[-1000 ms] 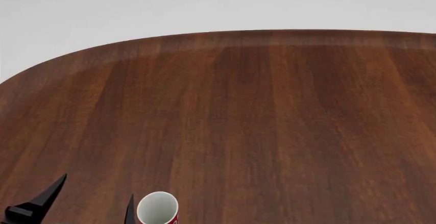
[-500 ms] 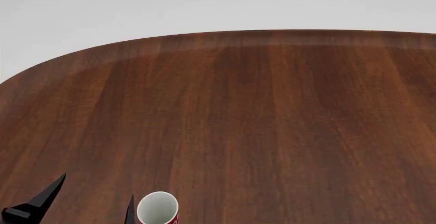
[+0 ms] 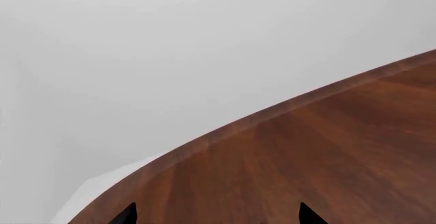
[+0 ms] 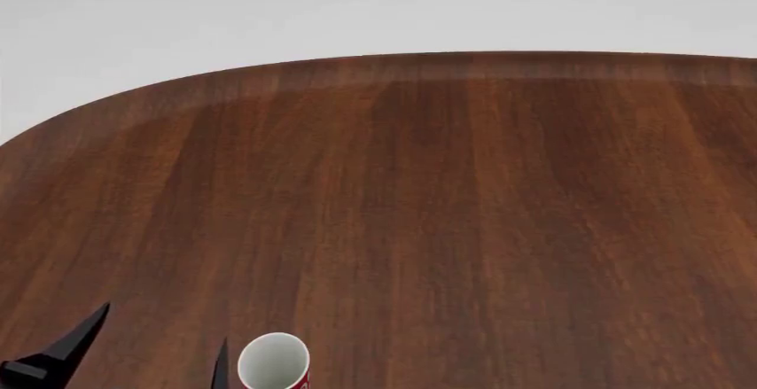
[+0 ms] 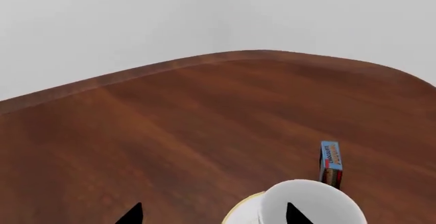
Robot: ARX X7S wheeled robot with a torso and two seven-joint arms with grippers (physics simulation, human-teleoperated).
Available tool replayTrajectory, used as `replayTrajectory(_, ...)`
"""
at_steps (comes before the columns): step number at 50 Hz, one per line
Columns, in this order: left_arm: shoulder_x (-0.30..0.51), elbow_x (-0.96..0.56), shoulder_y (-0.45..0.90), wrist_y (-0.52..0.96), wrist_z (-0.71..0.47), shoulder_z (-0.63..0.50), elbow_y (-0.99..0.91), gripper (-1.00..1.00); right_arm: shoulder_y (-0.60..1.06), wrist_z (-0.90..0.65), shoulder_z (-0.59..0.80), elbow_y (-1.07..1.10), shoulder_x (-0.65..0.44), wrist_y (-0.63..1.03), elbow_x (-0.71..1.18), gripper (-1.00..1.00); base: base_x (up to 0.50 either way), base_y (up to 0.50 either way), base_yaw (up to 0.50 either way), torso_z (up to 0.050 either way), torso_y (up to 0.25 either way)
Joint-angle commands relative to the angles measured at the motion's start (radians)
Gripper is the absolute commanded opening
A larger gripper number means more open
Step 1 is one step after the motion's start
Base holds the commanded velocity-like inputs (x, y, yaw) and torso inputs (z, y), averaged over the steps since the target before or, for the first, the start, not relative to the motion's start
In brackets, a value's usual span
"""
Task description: Put the white mug on the plate.
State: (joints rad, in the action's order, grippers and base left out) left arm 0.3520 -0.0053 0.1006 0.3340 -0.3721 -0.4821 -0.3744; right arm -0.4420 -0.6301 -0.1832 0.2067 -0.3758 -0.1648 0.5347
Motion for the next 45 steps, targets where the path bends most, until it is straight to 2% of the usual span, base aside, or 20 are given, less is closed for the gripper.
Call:
replayTrajectory(1, 0.004, -0.009, 0.002, -0.007, -0.003, 0.009, 0.006, 1.00, -0.035, -0.048, 0.018, 0.150, -0.027, 0.045, -0.040, 1.00, 0.00, 0.00, 0.00, 0.000, 0.000)
replayTrajectory(13, 0.005, -0.017, 0.011, 0.000, -0.003, 0.014, 0.002, 1.00, -0.049, -0.110, 0.047, 0.339, -0.073, 0.142, -0.087, 1.00, 0.00, 0.00, 0.00, 0.000, 0.000)
replayTrajectory(23, 0.009, -0.023, 0.012, -0.006, -0.005, 0.019, 0.003, 1.00, -0.045, -0.111, 0.078, 0.414, -0.104, 0.180, -0.122, 1.00, 0.00, 0.00, 0.00, 0.000, 0.000)
replayTrajectory(34, 0.017, -0.042, 0.012, -0.001, -0.004, 0.036, -0.020, 1.00, -0.017, -0.123, 0.106, 0.610, -0.208, 0.322, -0.155, 1.00, 0.00, 0.00, 0.00, 0.000, 0.000)
replayTrajectory(35, 0.019, -0.040, 0.011, 0.000, -0.006, 0.037, -0.027, 1.00, 0.015, -0.154, 0.116, 0.676, -0.229, 0.401, -0.157, 1.00, 0.00, 0.00, 0.00, 0.000, 0.000)
replayTrajectory(37, 0.020, -0.041, 0.010, 0.000, -0.008, 0.039, -0.031, 1.00, 0.032, -0.165, 0.115, 0.724, -0.253, 0.447, -0.150, 1.00, 0.00, 0.00, 0.00, 0.000, 0.000)
replayTrajectory(45, 0.026, -0.048, 0.005, -0.002, -0.011, 0.048, -0.045, 1.00, 0.025, -0.186, 0.087, 0.834, -0.323, 0.509, -0.143, 1.00, 0.00, 0.00, 0.00, 0.000, 0.000)
